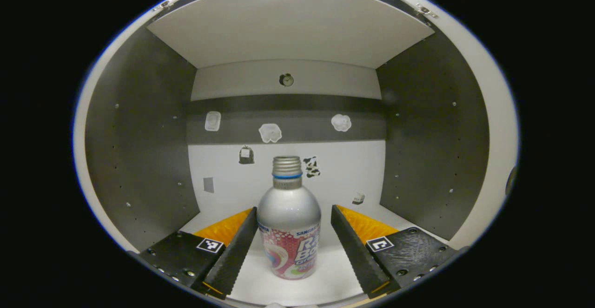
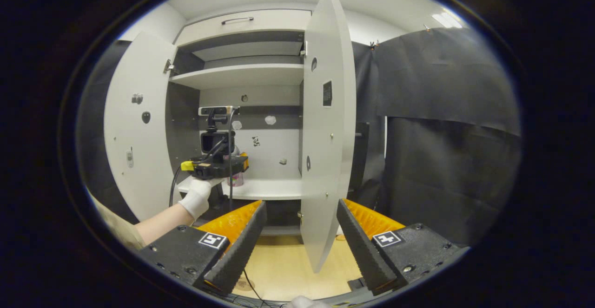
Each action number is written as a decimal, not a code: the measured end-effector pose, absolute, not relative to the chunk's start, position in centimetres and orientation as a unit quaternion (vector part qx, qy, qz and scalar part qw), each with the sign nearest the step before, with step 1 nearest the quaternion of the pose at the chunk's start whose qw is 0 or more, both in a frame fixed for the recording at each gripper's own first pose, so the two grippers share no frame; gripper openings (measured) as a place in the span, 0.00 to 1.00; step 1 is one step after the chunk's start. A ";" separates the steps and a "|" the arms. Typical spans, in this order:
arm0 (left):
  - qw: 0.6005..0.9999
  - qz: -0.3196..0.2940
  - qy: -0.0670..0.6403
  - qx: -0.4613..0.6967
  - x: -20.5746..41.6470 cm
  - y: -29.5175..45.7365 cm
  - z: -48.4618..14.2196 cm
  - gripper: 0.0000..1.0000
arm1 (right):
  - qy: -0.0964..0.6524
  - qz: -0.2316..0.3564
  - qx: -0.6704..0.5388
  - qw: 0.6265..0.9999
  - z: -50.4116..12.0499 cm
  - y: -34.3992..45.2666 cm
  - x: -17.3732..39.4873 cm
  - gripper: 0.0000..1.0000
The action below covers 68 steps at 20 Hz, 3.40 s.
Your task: Grasp the bottle in the cabinet with the left hand and place it on the coaster, then close the right door with the right hand and the left door with the left hand.
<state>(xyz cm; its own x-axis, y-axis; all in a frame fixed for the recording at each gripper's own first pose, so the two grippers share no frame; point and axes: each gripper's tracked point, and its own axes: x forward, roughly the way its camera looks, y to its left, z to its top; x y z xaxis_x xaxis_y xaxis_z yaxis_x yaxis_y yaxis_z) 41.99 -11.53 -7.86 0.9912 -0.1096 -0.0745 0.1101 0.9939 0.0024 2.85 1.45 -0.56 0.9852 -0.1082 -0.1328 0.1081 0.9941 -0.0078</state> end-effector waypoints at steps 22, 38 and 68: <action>0.990 -0.128 -0.049 0.023 24.7 -11.3 0.6 0.77 | 0.041 -0.038 0.005 0.998 0.0 0.7 2.0 0.97; 0.987 -0.157 -0.010 -0.014 10.6 -10.8 -12.4 0.77 | 0.058 -0.046 0.010 0.997 -3.1 -1.0 -1.4 0.99; 0.970 -0.233 0.065 0.005 4.0 -13.5 -39.2 0.79 | 0.142 -0.048 -0.023 0.988 -6.5 -0.9 -2.0 1.00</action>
